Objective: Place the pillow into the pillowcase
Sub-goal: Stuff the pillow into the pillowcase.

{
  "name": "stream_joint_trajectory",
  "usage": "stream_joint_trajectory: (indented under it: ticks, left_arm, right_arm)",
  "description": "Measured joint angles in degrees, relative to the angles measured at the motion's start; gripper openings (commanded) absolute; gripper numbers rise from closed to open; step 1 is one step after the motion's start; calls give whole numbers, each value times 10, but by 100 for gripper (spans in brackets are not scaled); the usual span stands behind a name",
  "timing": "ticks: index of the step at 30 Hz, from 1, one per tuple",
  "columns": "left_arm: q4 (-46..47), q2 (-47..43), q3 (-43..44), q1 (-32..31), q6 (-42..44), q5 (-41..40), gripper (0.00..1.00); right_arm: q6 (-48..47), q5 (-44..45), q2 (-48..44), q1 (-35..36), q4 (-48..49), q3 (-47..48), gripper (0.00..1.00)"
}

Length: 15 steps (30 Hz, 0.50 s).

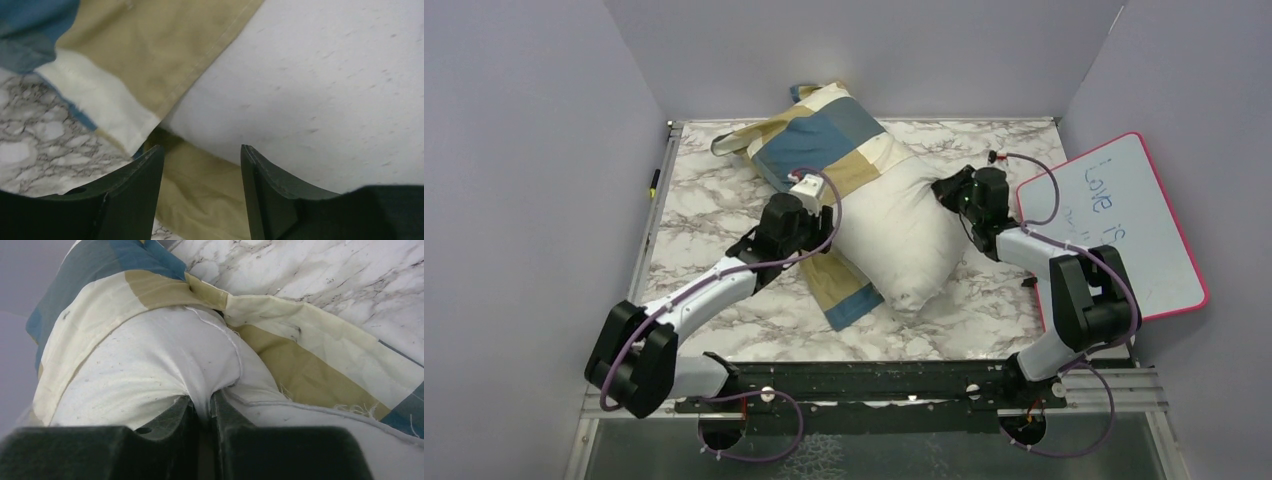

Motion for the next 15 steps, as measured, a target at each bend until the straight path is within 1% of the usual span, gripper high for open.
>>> stream_joint_trajectory:
  ticks: [2, 3, 5, 8, 11, 15]
  left_arm:
    - [-6, -28, -28, 12, -30, -20, 63]
    - [-7, -38, -43, 20, -43, -25, 64]
    - [-5, -53, -78, 47, -77, -26, 65]
    - [6, -54, -122, 83, -119, -25, 69]
    - [36, -54, -158, 94, -145, -16, 72]
    - [104, -43, -192, 93, -170, 12, 73]
  right_arm:
    - [-19, -4, 0, 0, -10, 5, 40]
    - [-33, -8, 0, -1, -24, 13, 48]
    - [-78, -19, -2, -2, -65, 41, 60]
    - [-168, -45, -21, -3, -142, 87, 68]
    - [-252, -73, -51, -2, -223, 131, 76]
    - [-335, -94, -90, 20, -287, 156, 80]
